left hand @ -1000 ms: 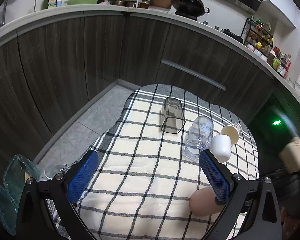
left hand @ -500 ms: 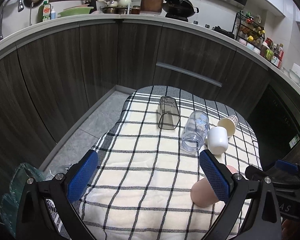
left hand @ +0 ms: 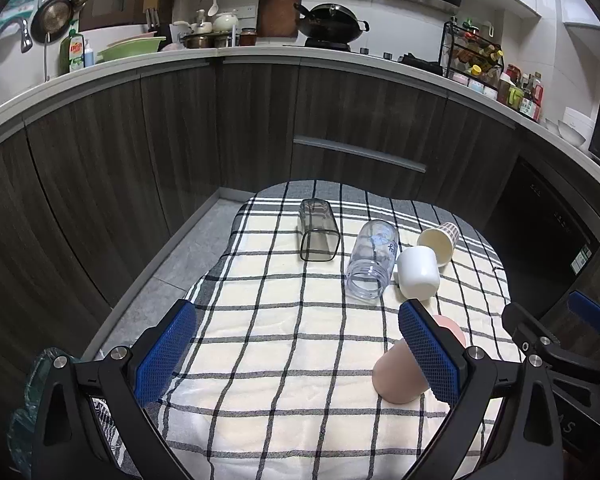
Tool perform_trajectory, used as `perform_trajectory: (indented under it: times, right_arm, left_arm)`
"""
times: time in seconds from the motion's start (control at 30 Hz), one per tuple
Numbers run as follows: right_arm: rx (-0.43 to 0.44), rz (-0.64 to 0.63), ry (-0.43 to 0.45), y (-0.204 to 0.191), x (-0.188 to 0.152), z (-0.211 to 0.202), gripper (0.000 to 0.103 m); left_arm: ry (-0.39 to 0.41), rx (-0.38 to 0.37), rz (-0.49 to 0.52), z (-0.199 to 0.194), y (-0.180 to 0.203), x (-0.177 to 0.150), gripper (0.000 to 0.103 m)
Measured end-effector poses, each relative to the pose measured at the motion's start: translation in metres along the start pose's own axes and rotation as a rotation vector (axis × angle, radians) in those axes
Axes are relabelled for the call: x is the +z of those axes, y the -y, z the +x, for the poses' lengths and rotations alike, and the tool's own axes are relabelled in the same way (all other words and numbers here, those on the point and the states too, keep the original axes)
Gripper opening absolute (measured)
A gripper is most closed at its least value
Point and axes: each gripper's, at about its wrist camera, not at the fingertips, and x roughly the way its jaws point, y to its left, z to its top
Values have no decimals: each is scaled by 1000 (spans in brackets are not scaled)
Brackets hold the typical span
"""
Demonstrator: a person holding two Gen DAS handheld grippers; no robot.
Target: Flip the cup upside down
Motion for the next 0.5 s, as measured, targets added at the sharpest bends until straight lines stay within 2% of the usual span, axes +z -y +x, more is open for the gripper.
perform_trajectory:
  times: [0.1, 0.17, 0.5]
  right_arm:
    - [-5, 12, 26, 2, -5, -6, 91]
    - [-9, 24, 44, 4, -8, -9, 95]
    - [-17, 65, 127, 11, -20, -26, 100]
  left_arm:
    - [16, 9, 8, -4, 1, -2, 103]
    - [28, 19, 14, -8, 2, -5, 103]
    - [83, 45, 36, -21, 5, -12, 103]
